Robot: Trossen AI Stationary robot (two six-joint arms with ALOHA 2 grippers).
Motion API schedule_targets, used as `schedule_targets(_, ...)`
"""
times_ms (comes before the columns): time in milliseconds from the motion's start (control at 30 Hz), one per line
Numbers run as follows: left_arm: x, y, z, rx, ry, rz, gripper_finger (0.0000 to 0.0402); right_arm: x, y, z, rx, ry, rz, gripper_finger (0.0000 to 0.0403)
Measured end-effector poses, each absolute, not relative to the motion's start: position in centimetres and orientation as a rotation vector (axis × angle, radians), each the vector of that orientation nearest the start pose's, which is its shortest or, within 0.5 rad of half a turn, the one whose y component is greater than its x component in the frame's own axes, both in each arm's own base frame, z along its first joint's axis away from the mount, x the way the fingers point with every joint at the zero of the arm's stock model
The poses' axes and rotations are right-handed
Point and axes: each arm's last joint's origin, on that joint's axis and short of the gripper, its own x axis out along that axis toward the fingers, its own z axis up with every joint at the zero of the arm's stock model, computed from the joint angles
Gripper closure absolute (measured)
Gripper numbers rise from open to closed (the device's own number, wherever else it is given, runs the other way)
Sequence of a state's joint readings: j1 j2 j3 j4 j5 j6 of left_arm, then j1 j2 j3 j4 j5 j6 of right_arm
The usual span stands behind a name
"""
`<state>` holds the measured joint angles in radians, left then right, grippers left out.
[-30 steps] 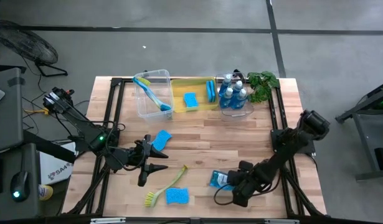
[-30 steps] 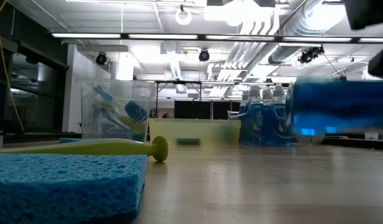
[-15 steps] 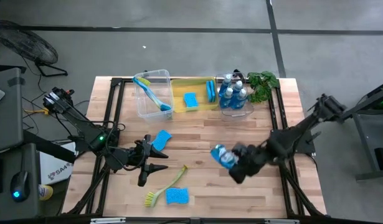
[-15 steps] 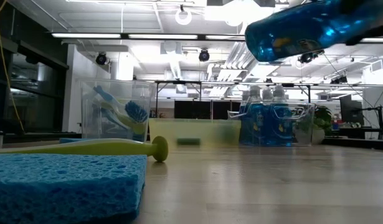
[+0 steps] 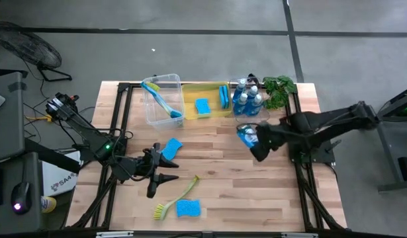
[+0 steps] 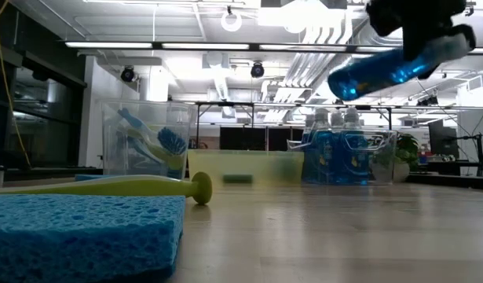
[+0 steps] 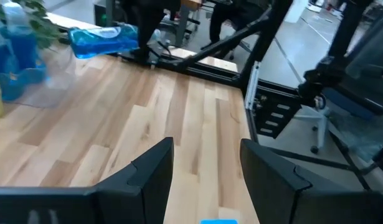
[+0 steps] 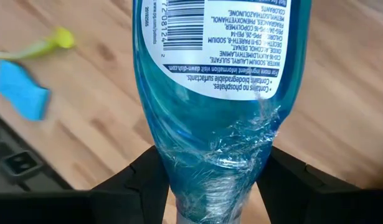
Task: Pick & Place Kitchen Sink Supplies
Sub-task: Put the blue dishwasher liquid into the transparent bin
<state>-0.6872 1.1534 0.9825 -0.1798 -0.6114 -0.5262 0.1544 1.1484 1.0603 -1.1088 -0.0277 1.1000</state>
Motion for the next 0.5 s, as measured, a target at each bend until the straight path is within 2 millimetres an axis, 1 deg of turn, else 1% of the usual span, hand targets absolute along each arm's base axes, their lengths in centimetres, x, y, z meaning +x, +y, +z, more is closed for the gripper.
schedule_targets(100, 20.4, -14.5, 33.1, -0.305, 0.277, 0.031, 0.0220, 19.2, 1.5, 29.1, 0.870, 1.196, -0.513, 0.0209)
schedule_targets(233, 20.4, -14.4, 33.1, -0.306, 0.261, 0.073, 0.0220, 19.0, -0.4, 29.0, 0.840, 1.211, -0.497, 0.0209)
schedule_targets(367, 20.4, -14.4, 33.1, -0.330, 0.256, 0.087, 0.0220, 18.9, -1.8, 29.0, 0.799, 1.213, -0.476, 0.0209)
schedule_targets(500, 20.4, -14.3, 33.2, -0.348, 0.246, 0.113, 0.0220, 18.7, -2.9, 29.0, 0.706, 1.222, -0.460, 0.0209)
